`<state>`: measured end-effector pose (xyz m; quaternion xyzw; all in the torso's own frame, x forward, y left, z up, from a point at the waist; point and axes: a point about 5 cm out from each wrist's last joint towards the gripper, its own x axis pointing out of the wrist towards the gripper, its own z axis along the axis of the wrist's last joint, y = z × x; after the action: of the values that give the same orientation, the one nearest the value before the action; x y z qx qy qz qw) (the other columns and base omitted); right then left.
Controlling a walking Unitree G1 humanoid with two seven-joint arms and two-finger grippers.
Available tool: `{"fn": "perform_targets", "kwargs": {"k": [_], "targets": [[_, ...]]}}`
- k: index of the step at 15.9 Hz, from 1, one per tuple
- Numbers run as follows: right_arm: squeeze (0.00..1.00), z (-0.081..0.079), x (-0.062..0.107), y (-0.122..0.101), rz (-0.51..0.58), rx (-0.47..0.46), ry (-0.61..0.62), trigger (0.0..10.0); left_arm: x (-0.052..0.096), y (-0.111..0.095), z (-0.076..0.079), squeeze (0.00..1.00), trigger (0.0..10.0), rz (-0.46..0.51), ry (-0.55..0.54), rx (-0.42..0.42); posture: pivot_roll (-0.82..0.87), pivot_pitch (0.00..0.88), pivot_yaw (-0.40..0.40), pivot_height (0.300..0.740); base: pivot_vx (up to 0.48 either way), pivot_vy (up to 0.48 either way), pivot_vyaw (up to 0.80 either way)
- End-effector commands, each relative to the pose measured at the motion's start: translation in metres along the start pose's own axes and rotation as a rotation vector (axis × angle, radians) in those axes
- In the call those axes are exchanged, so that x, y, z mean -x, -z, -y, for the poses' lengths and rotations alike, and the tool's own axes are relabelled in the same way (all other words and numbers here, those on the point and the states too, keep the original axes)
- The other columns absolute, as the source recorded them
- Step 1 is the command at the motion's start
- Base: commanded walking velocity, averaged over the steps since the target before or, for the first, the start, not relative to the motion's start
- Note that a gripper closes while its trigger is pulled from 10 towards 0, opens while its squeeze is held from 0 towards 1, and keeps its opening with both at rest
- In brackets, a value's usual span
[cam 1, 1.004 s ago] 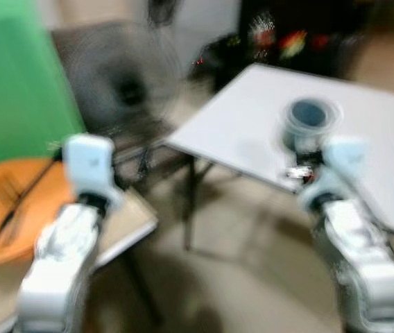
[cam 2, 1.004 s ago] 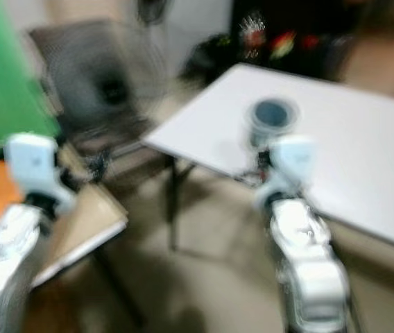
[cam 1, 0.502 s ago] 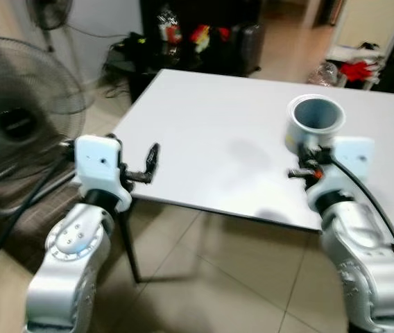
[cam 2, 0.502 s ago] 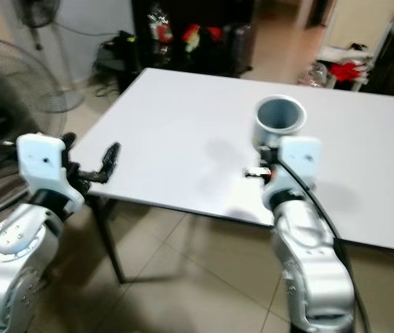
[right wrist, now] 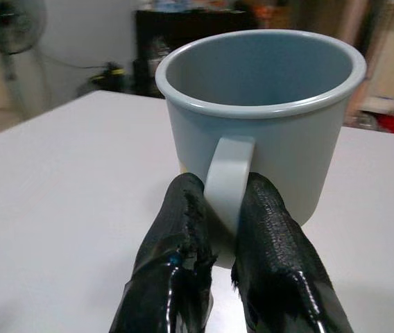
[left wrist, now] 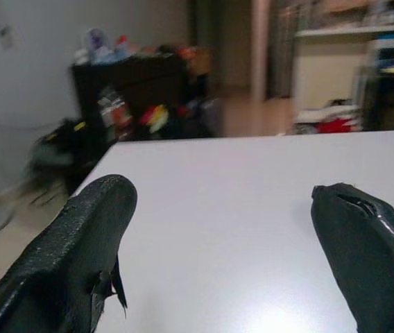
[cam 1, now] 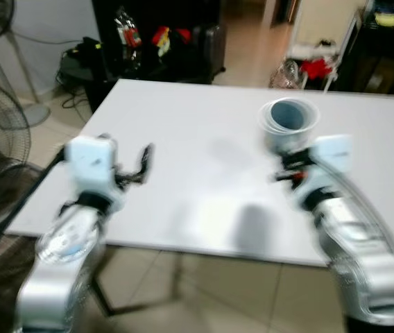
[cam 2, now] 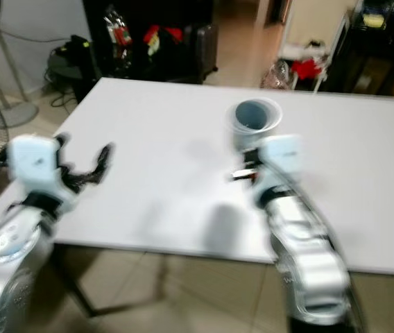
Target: Setting the table
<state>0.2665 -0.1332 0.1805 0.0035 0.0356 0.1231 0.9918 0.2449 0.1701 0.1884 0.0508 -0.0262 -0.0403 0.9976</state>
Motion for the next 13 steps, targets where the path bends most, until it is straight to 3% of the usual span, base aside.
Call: {"fn": "perform_targets", "kwargs": {"k": [1,4,7,13], "targets": [[0.0,0.008,0.001,-0.001,0.0,0.003,0.021,10.0,0.0,-0.003,0.007,0.0,10.0,0.015,0.029,0.006,-0.08,0.0,-0.01,0.74,0.368,0.0,0.0],[0.0,0.0,-0.006,0.002,-0.019,-0.001,-0.058,10.0,-0.001,-0.004,0.008,0.0,10.0,0.01,0.035,-0.001,-0.07,0.0,-0.004,0.74,0.345,0.0,0.0],[0.0,-0.005,-0.016,0.005,-0.042,-0.018,-0.119,10.0,0.0,0.0,0.007,0.0,10.0,-0.013,0.058,-0.037,-0.08,0.0,0.005,0.74,0.0,0.0,0.0],[0.0,-0.014,-0.054,0.025,-0.102,-0.043,-0.257,10.0,-0.001,0.003,0.009,0.0,10.0,-0.037,0.163,-0.073,-0.07,0.001,0.03,0.74,0.0,0.0,0.0]]}}
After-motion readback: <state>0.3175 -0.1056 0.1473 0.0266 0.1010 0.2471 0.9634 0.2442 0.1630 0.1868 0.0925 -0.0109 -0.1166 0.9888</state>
